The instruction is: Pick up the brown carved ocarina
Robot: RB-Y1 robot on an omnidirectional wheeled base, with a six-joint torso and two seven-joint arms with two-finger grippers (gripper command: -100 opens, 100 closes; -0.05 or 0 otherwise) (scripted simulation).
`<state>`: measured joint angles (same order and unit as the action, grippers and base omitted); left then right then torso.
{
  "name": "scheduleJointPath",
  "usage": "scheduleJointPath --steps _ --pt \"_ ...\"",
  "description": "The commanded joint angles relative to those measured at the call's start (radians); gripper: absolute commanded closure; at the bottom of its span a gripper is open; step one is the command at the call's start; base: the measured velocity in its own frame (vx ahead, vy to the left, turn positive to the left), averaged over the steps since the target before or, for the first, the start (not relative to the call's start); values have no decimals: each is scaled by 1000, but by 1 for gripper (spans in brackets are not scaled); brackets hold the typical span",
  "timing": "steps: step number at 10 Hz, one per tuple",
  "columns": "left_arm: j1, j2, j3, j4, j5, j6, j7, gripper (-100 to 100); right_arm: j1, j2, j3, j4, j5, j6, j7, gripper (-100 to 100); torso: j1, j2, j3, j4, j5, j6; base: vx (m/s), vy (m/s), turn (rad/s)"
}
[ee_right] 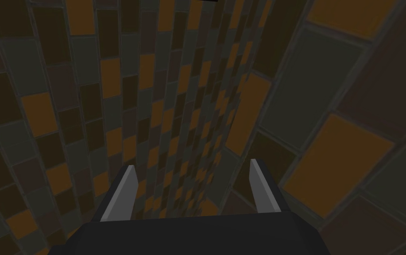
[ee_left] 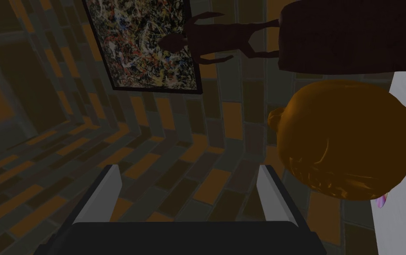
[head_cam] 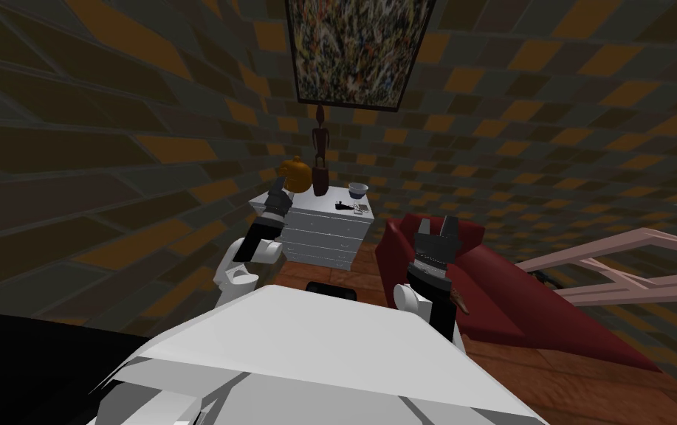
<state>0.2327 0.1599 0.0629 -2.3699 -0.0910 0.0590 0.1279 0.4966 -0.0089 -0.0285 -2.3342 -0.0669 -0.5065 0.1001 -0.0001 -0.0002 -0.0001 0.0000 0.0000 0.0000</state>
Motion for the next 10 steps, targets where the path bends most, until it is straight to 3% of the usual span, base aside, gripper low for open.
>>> scheduleJointPath --steps 1,2,4,5,7,8,9,10 --pt "-16 6 2 7 0 50 5 -100 0 0 0 0 0 0 0 0 0 0 0 0 0 0 0 0 0" --pt "-54 19 7 15 0 83 14 -100 0 0 0 0 0 0 0 0 0 0 0 0 0 0 0 -6 -8" --pt "-54 19 7 15 0 122 14 -100 0 0 0 0 0 0 0 0 0 0 0 0 0 0 0 -3 -3" --pt "-93 31 12 24 -1 163 23 -100 0 0 0 0 0 0 0 0 0 0 0 0 0 0 0 0 0" --pt "-93 31 12 24 -1 195 23 -100 0 0 0 0 0 0 0 0 0 0 0 0 0 0 0 0 0" --pt "-133 41 15 34 -1 236 31 -100 0 0 0 0 0 0 0 0 0 0 0 0 0 0 0 0 0" --pt "-133 41 15 34 -1 262 31 -100 0 0 0 0 0 0 0 0 0 0 0 0 0 0 5 -5 -10" --pt "-173 50 18 43 -1 295 39 -100 0 0 0 0 0 0 0 0 0 0 0 0 0 0 7 -7 -14"
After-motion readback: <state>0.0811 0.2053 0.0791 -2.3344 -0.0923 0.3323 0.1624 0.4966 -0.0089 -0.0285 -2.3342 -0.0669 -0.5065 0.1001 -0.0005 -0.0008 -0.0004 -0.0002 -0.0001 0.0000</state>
